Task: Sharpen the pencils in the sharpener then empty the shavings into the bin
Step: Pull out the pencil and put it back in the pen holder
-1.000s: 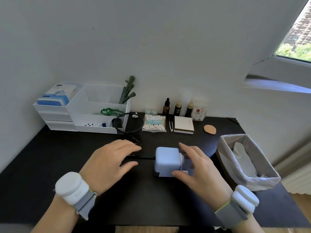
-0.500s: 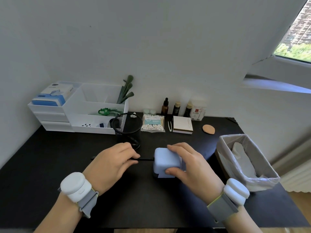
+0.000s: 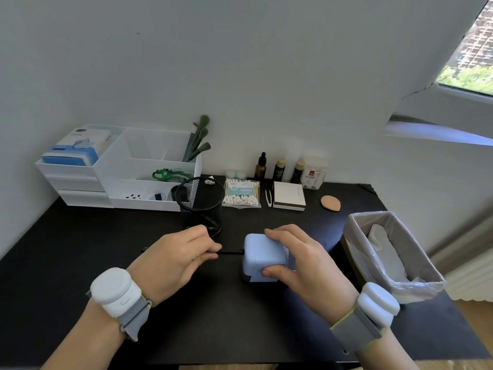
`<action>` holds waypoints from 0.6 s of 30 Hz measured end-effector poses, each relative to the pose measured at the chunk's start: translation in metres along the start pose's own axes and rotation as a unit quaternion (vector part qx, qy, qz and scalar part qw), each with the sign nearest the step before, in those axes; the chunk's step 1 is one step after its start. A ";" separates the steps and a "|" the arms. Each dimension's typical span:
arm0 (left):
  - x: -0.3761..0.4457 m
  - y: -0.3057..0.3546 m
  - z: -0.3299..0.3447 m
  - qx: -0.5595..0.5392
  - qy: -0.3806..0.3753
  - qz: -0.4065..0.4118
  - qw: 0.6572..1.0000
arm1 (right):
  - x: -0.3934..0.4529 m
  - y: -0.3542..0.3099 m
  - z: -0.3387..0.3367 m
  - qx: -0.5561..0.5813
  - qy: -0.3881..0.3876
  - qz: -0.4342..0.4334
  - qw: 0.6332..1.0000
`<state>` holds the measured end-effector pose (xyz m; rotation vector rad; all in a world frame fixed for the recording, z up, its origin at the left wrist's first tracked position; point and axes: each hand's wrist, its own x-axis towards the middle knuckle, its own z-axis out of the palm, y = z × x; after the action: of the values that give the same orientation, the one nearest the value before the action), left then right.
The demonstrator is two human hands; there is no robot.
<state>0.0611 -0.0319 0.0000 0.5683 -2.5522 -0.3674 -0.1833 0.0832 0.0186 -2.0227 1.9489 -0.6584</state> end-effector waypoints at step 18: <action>-0.018 -0.022 -0.010 0.046 0.007 -0.038 0.998 | 0.000 0.000 -0.001 -0.007 -0.008 0.002 1.000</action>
<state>0.0876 -0.0439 -0.0070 0.7001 -2.5506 -0.2720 -0.1836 0.0836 0.0199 -2.0248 1.9536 -0.6287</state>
